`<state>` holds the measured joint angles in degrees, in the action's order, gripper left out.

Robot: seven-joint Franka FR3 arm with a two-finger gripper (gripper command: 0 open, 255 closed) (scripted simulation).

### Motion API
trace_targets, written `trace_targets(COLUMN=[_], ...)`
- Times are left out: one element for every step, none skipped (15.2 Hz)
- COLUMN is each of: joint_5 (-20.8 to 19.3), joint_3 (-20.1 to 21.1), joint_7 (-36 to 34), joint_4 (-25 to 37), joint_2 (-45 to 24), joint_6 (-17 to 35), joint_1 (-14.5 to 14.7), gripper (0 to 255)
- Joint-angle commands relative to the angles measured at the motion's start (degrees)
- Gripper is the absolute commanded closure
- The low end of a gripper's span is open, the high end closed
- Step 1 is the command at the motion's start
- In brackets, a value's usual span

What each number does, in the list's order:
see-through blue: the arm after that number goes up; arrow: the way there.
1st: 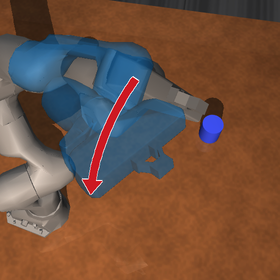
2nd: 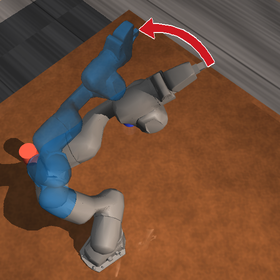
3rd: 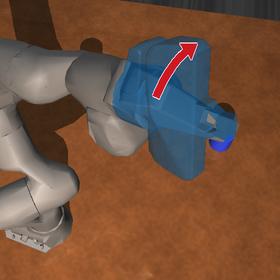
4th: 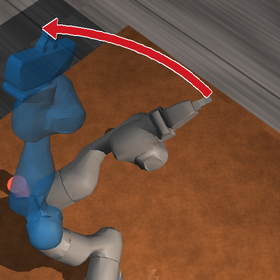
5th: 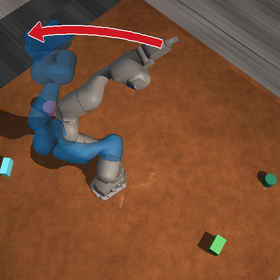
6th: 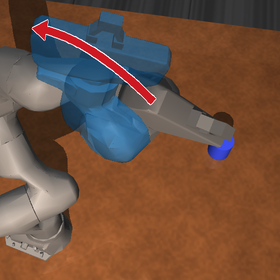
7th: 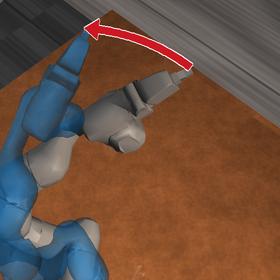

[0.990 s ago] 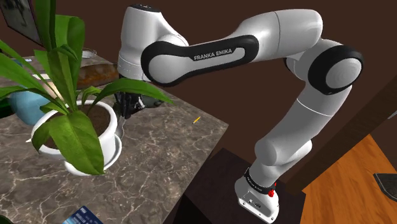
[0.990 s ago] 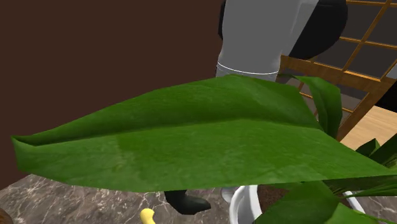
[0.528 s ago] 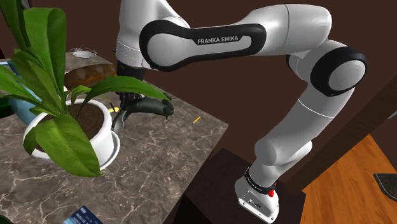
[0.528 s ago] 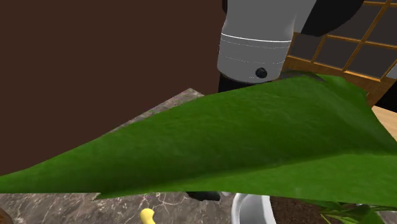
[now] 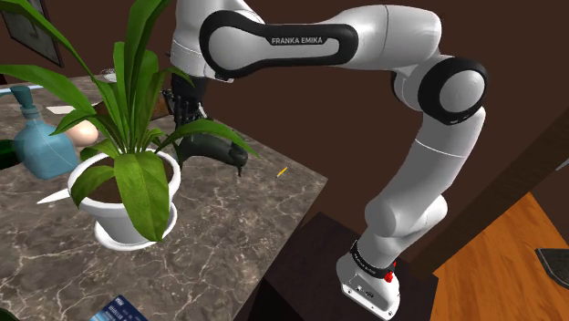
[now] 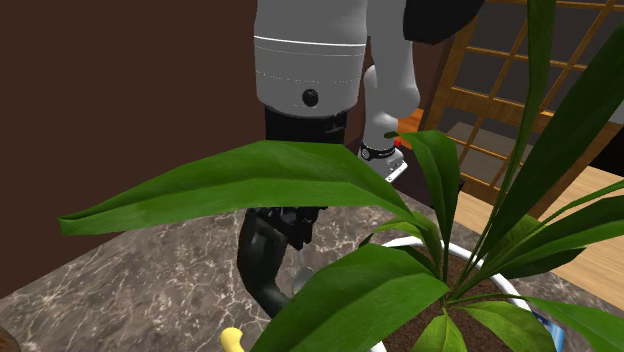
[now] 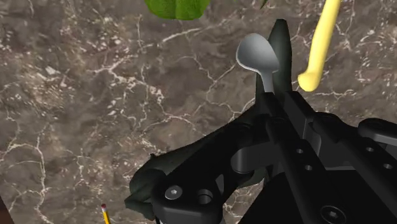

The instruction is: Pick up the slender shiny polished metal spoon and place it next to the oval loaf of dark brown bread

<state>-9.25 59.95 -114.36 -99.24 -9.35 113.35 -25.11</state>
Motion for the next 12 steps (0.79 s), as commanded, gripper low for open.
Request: trace_targets(joint_5=[-2.4,-3.6,-4.8,-5.9,-7.0,-8.0,-9.0,-10.0,-10.9,-11.9,-12.8,-13.6], joint_3=[-1.4,-2.0,-2.8,-3.5,-4.1,-4.9,-5.7,-6.4,-7.2,-7.9,-8.7,-9.5], joint_7=[1.1,1.5,2.0,2.4,2.9,3.5,4.1,4.7,5.3,6.0,6.8,7.6], joint_4=[2.3,3.8,5.4,7.1,8.9,10.8,12.8,14.9,17.2,19.6,22.2,24.9], joint_2=[-3.1,-4.7,-6.2,-7.8,-9.5,-11.0,-12.7,-14.3,-16.0,-17.7,-19.4,-21.2], joint_6=[-0.8,-1.3,-1.9,-2.6,-3.2,-4.0,-4.7,-5.6,-6.4,-7.4,-8.4,-9.5], joint_1=[0.0,0.3,0.7,1.1,1.5,2.0,2.6,3.2,3.8,4.5,5.3,6.2], gripper=[255,255,255,255,255,255,255,255,255,255,255,255])
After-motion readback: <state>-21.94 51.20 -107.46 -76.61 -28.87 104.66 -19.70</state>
